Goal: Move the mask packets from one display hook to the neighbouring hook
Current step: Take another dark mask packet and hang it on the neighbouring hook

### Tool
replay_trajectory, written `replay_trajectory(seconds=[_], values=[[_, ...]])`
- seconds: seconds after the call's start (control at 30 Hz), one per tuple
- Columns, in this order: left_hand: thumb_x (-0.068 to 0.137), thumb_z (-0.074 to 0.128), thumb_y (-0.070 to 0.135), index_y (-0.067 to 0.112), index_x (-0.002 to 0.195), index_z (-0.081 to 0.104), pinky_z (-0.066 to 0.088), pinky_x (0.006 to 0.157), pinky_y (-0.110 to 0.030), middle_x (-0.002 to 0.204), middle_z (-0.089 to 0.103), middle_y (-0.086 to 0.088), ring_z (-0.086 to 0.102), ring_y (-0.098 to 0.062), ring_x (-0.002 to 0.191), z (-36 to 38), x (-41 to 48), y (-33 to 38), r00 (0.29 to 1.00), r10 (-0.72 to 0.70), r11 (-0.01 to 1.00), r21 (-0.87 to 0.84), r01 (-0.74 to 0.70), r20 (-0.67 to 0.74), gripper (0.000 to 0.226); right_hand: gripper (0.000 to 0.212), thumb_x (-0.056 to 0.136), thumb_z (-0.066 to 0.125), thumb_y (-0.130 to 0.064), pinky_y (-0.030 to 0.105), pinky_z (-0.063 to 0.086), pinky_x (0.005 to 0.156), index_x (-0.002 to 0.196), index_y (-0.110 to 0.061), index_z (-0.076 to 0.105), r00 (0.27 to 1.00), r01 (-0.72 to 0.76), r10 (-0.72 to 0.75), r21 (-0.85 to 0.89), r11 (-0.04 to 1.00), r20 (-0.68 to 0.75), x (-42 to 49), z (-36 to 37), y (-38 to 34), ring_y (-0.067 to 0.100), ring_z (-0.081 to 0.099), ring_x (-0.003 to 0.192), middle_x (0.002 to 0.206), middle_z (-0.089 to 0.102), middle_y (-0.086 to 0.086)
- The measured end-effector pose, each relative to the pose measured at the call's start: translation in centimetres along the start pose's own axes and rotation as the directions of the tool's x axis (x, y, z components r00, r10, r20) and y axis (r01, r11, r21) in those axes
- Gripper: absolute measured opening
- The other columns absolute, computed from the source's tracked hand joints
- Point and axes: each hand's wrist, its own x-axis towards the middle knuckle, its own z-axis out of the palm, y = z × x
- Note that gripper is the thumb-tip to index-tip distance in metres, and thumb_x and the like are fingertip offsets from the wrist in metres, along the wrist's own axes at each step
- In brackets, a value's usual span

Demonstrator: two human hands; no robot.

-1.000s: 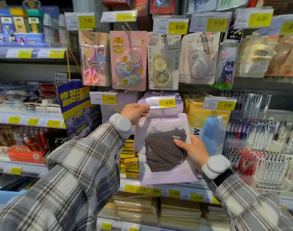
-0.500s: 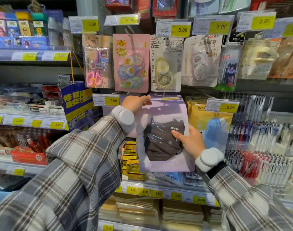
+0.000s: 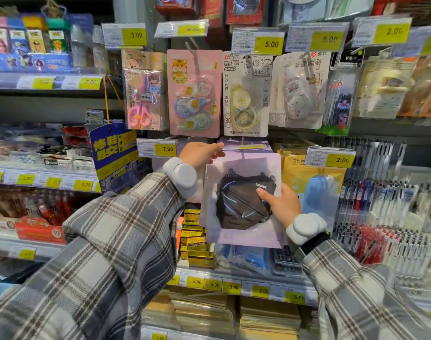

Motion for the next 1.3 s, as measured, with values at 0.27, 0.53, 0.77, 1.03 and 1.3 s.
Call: replay_trajectory(seconds=[0.27, 0.53, 0.77, 1.03, 1.3], values=[[0.092, 0.052, 0.029, 0.001, 0.107, 0.068, 0.034, 0.037, 0.002, 0.096, 0.062, -0.002, 0.051, -0.004, 0.069, 0.1, -0.5, 0.0, 1.000, -0.008, 1.000, -0.027, 0.008, -0.006, 0.036, 0.019, 0.080, 0.070, -0.015, 0.048, 0.049, 0.094, 0.097, -0.011, 0.061, 0.999, -0.041, 0.038, 0.095, 0.995, 0.025, 0.0, 0.4, 0.2, 0.032, 0.063, 0.101, 0.108, 0.067, 0.019], [0.093, 0.049, 0.028, -0.002, 0.109, 0.066, 0.034, 0.037, 0.002, 0.098, 0.061, -0.003, 0.051, -0.004, 0.068, 0.4, -1.0, 0.1, 1.000, -0.015, 0.998, -0.067, 0.014, -0.002, 0.037, 0.017, 0.079, 0.071, -0.018, 0.048, 0.050, 0.093, 0.093, -0.014, 0.061, 0.998, -0.062, 0.062, 0.087, 0.994, 0.000, 0.7, 0.7, 0.3, 0.033, 0.064, 0.099, 0.106, 0.069, 0.016], [0.094, 0.050, 0.024, -0.007, 0.112, 0.063, 0.036, 0.037, -0.001, 0.097, 0.060, -0.005, 0.051, -0.005, 0.066, 0.5, -1.4, 0.2, 1.000, -0.027, 0.992, -0.122, 0.027, 0.006, 0.038, 0.026, 0.079, 0.071, -0.021, 0.038, 0.048, 0.080, 0.096, -0.002, 0.064, 0.997, -0.070, 0.071, 0.048, 0.996, -0.017, 1.1, 1.0, 1.2, 0.029, 0.061, 0.089, 0.097, 0.068, 0.017], [0.093, 0.051, 0.020, -0.010, 0.113, 0.060, 0.036, 0.037, -0.004, 0.073, 0.057, 0.001, 0.048, -0.008, 0.061, 0.8, -1.7, 0.0, 0.998, -0.062, 0.978, -0.197, 0.065, 0.021, 0.037, 0.028, 0.084, 0.066, -0.030, 0.017, 0.040, 0.062, 0.093, -0.005, 0.061, 0.991, -0.119, 0.121, 0.038, 0.992, -0.053, 1.5, 0.1, 2.5, 0.018, 0.051, 0.078, 0.087, 0.059, 0.006], [0.092, 0.054, 0.018, -0.008, 0.114, 0.060, 0.037, 0.037, -0.003, 0.071, 0.056, 0.002, 0.048, -0.007, 0.060, 1.3, -1.8, -0.7, 0.996, -0.090, 0.970, -0.223, 0.094, 0.031, 0.034, 0.044, 0.084, 0.065, -0.026, 0.028, 0.040, 0.089, 0.121, -0.005, 0.054, 0.976, -0.082, 0.104, 0.122, 0.989, -0.193, 0.5, -1.1, 2.4, 0.015, 0.052, 0.098, 0.104, 0.056, 0.003]])
